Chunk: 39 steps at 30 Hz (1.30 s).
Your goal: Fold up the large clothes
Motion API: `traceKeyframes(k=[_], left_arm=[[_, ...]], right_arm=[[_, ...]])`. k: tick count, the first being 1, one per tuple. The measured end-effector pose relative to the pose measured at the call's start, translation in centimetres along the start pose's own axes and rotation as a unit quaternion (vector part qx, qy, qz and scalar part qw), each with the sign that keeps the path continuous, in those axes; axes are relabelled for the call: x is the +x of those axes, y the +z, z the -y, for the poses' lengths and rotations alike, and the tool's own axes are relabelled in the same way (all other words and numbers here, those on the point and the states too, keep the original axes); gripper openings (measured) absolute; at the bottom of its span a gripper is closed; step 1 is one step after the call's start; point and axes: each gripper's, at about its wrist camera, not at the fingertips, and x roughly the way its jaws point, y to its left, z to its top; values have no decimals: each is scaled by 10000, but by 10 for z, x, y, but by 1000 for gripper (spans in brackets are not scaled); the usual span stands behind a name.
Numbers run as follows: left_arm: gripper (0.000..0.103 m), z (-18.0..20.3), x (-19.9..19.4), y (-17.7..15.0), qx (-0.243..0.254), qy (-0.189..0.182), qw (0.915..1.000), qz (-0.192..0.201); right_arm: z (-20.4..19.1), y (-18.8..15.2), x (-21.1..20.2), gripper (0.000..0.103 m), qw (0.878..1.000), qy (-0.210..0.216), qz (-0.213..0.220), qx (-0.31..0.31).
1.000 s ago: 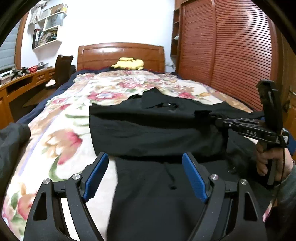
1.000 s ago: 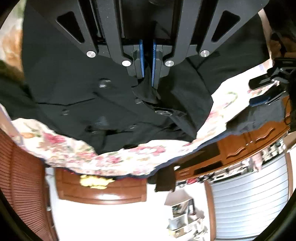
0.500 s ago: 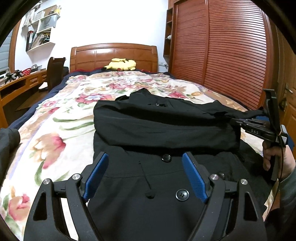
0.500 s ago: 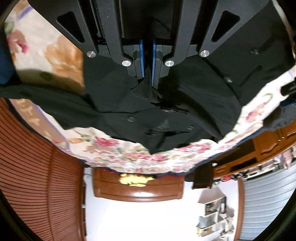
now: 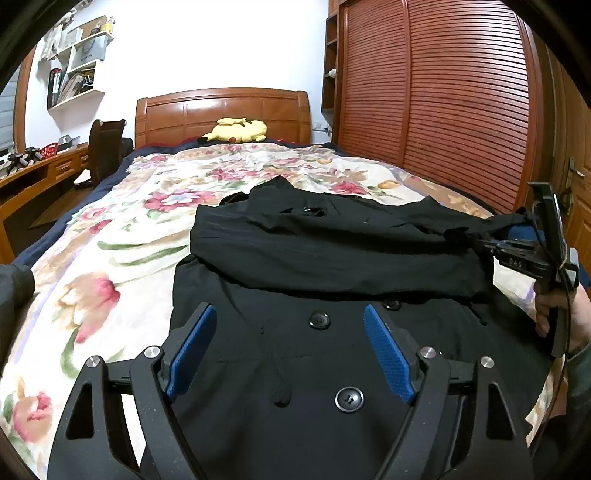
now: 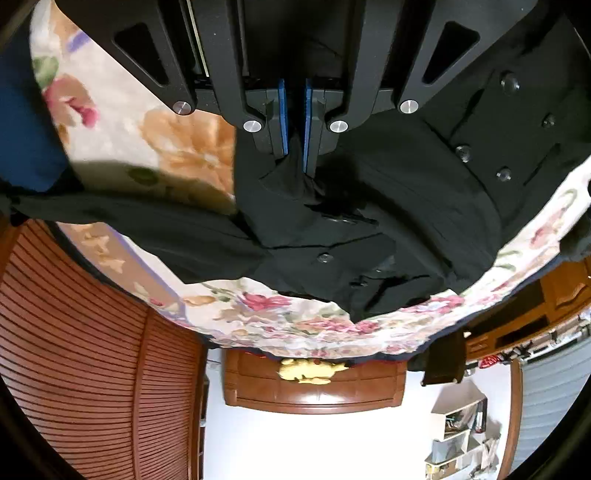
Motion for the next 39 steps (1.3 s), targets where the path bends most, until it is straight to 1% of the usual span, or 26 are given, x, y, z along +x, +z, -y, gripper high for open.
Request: traceKeyframes(k=[2, 5, 10, 14, 16, 19, 20, 21, 22, 23, 24, 26, 27, 30, 32, 36, 39], left_arm=[[83, 3, 2, 1, 4, -36, 10000, 12], [83, 8, 7, 2, 39, -88, 10000, -10], [83, 14, 12, 5, 81, -130, 9999, -10], [83, 15, 11, 9, 27, -208, 9998, 37], [83, 15, 12, 11, -11, -255, 9997, 52], [83, 16, 12, 13, -60, -259, 9996, 82], [83, 17, 12, 14, -42, -261, 9996, 97], [84, 18, 13, 15, -28, -263, 9996, 108], [86, 19, 13, 16, -13, -270, 9995, 134], [92, 20, 13, 17, -13, -286, 9994, 168], [94, 22, 13, 18, -19, -312, 9993, 221], [95, 25, 13, 21, 10, -351, 9991, 255], [103, 26, 13, 22, 31, -371, 9990, 266], [103, 31, 16, 24, 88, -366, 9989, 289], [103, 34, 17, 25, 126, -359, 9988, 302], [103, 37, 18, 22, 156, -352, 9988, 285], [103, 39, 20, 22, 138, -354, 9989, 257]], right_arm=[[8, 0, 2, 7, 9999, 141, -62, 59], [18, -2, 1, 7, 9979, 551, -155, 288], [26, -9, -24, 7, 9935, 982, -66, 569], [27, -14, -52, 7, 9905, 1243, 1, 594], [28, -20, -60, 7, 9925, 1118, -47, 490], [26, -28, -57, 8, 9974, 634, -270, 194], [26, -29, -56, 16, 9982, 485, -324, 114], [28, -31, -55, 29, 9986, 384, -370, 68], [31, -32, -54, 36, 9986, 315, -414, 38], [35, -31, -53, 50, 9988, 247, -429, 13], [39, -30, -53, 58, 9990, 184, -411, -15], [46, -26, -53, 64, 9992, 118, -368, -83], [52, -23, -51, 66, 9993, 61, -361, -109], [67, -15, -51, 67, 9997, -38, -210, -71], [72, -8, -44, 67, 9999, -71, -135, -60], [95, -6, -30, 67, 9989, -306, -228, -258], [119, 2, -19, 67, 9984, -475, -273, -117]])
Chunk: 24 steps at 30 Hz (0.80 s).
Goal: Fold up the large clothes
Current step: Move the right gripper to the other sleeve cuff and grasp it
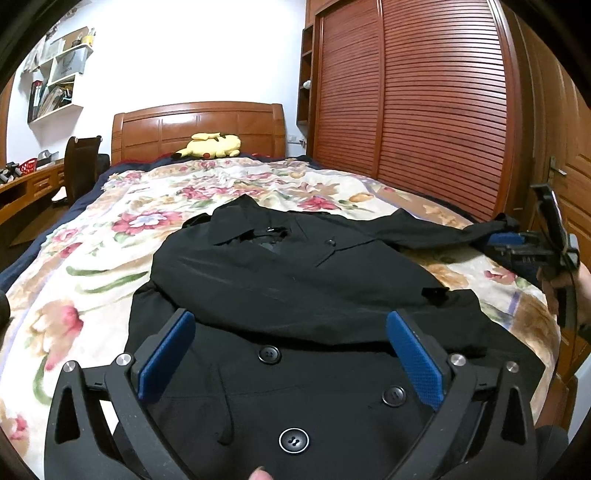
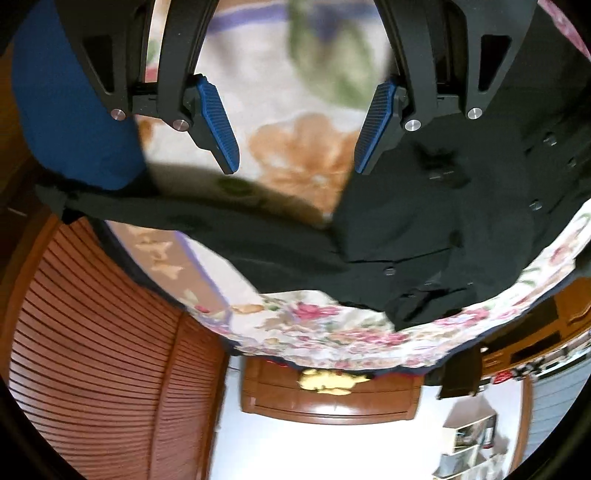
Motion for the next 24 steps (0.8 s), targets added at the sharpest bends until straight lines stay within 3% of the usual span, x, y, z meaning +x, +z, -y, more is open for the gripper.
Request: traceKeyframes(k=[7, 13, 24], left_arm=[[103, 1, 4, 0, -79, -45, 10000, 8], [103, 3, 8, -3, -15, -18, 10000, -74], [103, 3, 12, -8, 13, -16, 9998, -217]], right_arm=[[73, 30, 25, 68, 9946, -938, 25, 445], [135, 47, 46, 70, 9832, -1472, -19, 1076], [176, 69, 56, 70, 9621, -1978, -206, 1866]])
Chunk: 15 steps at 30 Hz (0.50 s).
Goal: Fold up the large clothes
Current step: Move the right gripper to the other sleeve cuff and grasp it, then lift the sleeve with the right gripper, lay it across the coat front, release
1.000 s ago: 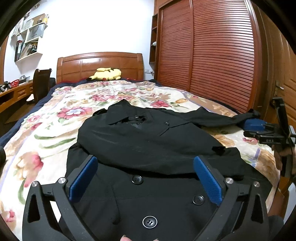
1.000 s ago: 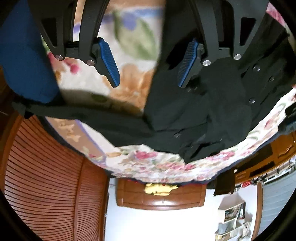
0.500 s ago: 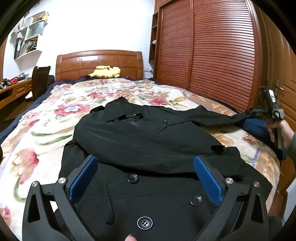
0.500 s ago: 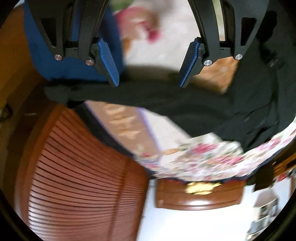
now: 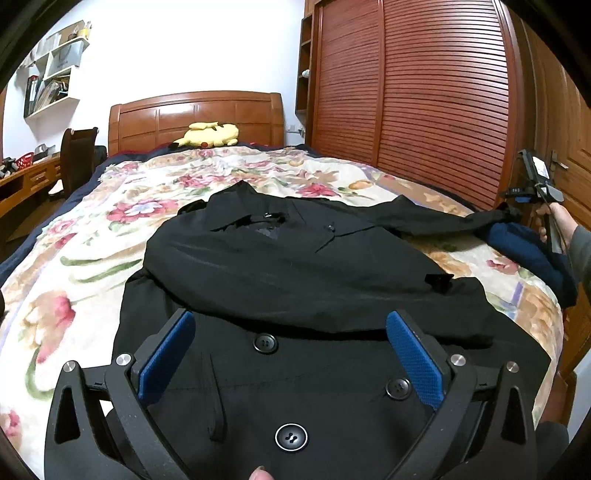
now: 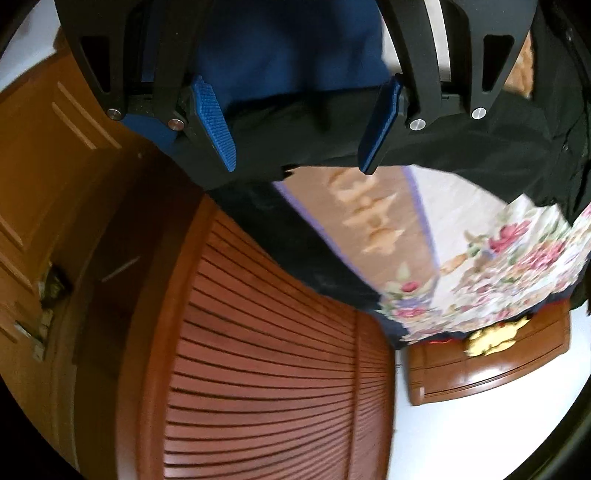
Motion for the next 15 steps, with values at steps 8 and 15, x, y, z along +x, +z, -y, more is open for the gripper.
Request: traceKeyframes(k=[8, 15], left_arm=[[103, 1, 3, -2, 29, -5, 10000, -70], [103, 3, 1, -4, 80, 33, 9999, -113]], right_arm=[[12, -10, 24, 70, 9979, -92, -592, 254], [14, -14, 43, 62, 9959, -196, -861, 217]])
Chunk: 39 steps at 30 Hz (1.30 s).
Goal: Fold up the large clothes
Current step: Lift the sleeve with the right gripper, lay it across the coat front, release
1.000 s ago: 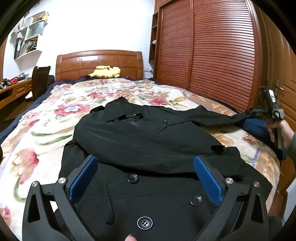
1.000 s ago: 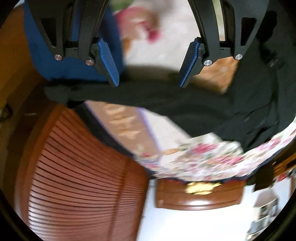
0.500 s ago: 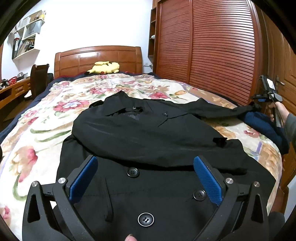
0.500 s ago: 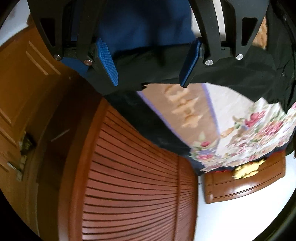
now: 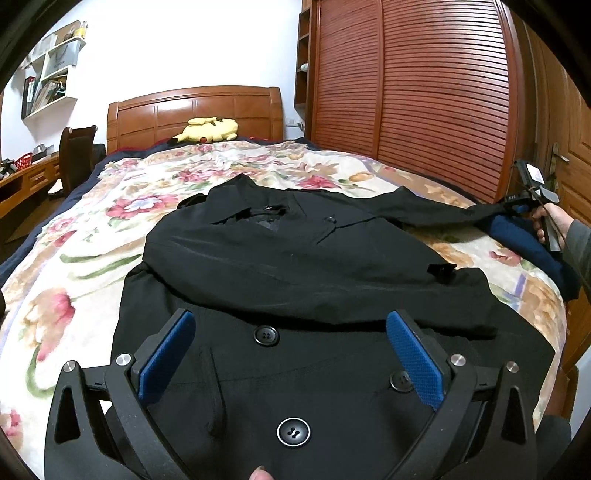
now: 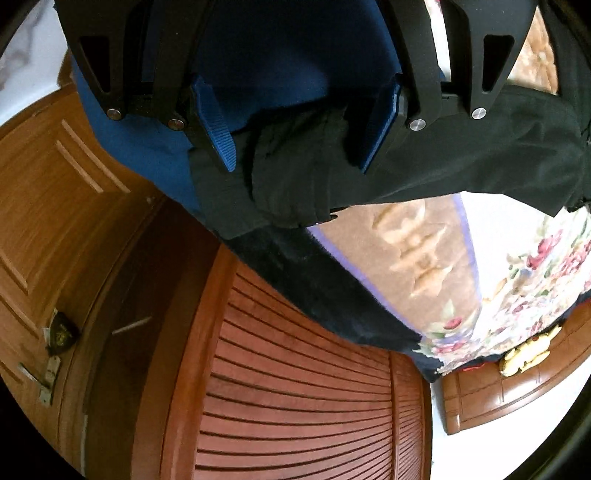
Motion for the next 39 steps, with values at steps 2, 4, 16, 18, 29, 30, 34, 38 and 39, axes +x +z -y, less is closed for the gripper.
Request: traceKeyframes(k=[2, 4, 16, 18, 29, 30, 34, 38, 39], left_arm=[[103, 0, -1, 0, 6, 8, 10000, -5], [103, 0, -1, -1, -1, 4, 10000, -13], [103, -4, -3, -2, -66, -48, 10000, -25], [103, -5, -2, -2, -79, -45, 10000, -39], [103, -14, -10, -4, -144, 6, 9999, 5], [103, -16, -10, -4, -162, -8, 9999, 4], [103, -23, -14, -5, -194, 21, 9998, 18], [103, -30, -18, -6, -230, 63, 9997, 47], [103, -33, -19, -6, -239, 77, 9997, 52]], right_arm=[[-5, 3, 3, 49, 9999, 69, -75, -110], [-10, 2, 3, 43, 9996, -38, -120, -258], [-33, 7, -39, 9, 9957, 246, 215, -869], [-47, 9, -55, 9, 9932, 326, 420, -1038], [-159, -7, -150, 8, 9632, 1111, 1388, -2018], [-170, -12, -160, 8, 9582, 1202, 1535, -2096], [-214, -35, -194, 7, 9381, 1663, 1844, -2414], [-249, -59, -212, 7, 9211, 1972, 1933, -2745], [-257, -64, -218, 7, 9168, 2044, 1964, -2815]])
